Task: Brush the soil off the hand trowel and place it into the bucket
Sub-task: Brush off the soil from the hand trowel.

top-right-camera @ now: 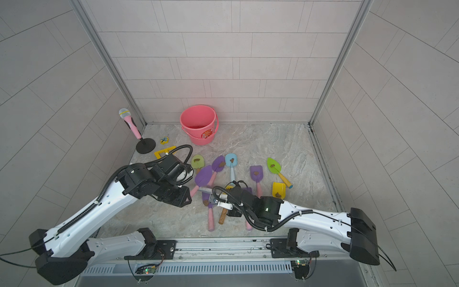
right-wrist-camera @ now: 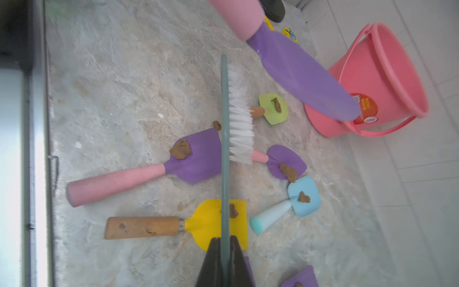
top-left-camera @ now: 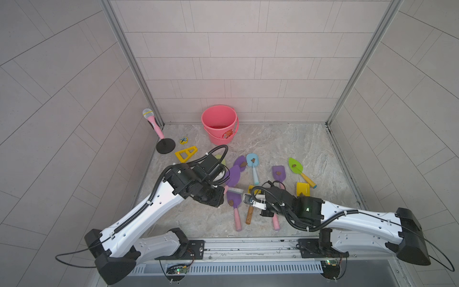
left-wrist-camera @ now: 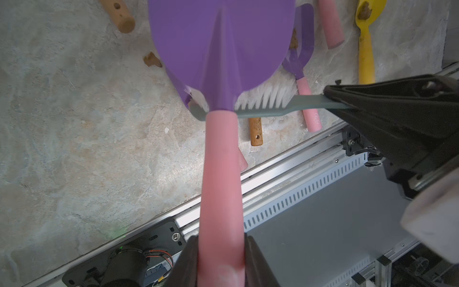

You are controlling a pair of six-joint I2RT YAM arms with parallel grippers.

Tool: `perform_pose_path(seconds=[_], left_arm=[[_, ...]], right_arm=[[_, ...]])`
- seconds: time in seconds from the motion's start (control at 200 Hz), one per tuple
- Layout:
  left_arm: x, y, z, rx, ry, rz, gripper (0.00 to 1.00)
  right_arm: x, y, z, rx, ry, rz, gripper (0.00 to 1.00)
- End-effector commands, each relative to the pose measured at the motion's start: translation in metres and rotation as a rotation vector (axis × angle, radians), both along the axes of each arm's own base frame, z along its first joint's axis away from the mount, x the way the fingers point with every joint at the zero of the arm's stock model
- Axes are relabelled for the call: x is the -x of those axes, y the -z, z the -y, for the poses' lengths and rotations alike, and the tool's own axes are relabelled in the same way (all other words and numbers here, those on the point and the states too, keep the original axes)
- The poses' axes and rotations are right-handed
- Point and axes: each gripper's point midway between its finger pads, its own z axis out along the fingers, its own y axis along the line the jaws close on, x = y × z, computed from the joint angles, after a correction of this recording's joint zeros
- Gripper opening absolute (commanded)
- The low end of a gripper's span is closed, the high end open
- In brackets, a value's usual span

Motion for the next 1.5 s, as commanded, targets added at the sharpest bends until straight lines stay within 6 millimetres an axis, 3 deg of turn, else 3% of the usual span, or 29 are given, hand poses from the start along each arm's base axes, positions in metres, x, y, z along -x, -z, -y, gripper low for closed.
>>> perform_pose_path(seconds=[0.0, 0.155, 0.325, 0.465, 0.55, 0.685, 0.861, 1.041, 1.226, 1.496], left_arm=[[0.016, 0.01, -0.004, -0.01, 0.034, -0.079, 0.0], [0.026, 0.019, -0.001, 0.01, 0.051, -0.132, 0.0], [0.029, 0.026, -0.009, -0.028, 0.041, -0.145, 0.0], [0.033, 0.024, -0.018, -0.056, 0.033, -0.144, 0.0], [0.032, 0.014, -0.022, -0.049, 0.022, -0.12, 0.0], [0.022, -0.007, -0.03, -0.036, -0.015, -0.028, 0.0], [0.009, -0.028, -0.03, 0.02, -0.053, 0.045, 0.0], [0.004, -0.01, -0.037, -0.054, -0.074, 0.02, 0.0], [0.002, 0.004, -0.029, -0.029, -0.079, -0.014, 0.0], [0.014, 0.02, -0.028, -0.045, -0.049, -0.098, 0.0]], right_arm=[[-0.017, -0.01, 0.002, 0.16, -0.032, 0.271, 0.0], [-0.022, -0.013, -0.002, 0.256, -0.067, 0.442, 0.0], [-0.028, -0.033, -0.002, 0.229, -0.032, 0.527, 0.0], [-0.055, -0.043, 0.022, 0.229, 0.119, 0.542, 0.0], [-0.073, -0.037, 0.045, 0.221, 0.223, 0.465, 0.0], [-0.075, -0.02, 0.05, 0.254, 0.235, 0.425, 0.0], [-0.064, -0.001, 0.033, 0.338, 0.154, 0.414, 0.0], [-0.04, -0.014, -0.001, 0.317, 0.029, 0.484, 0.0], [-0.01, -0.033, -0.032, 0.285, -0.11, 0.594, 0.0], [-0.022, -0.045, -0.036, 0.283, -0.079, 0.633, 0.0]])
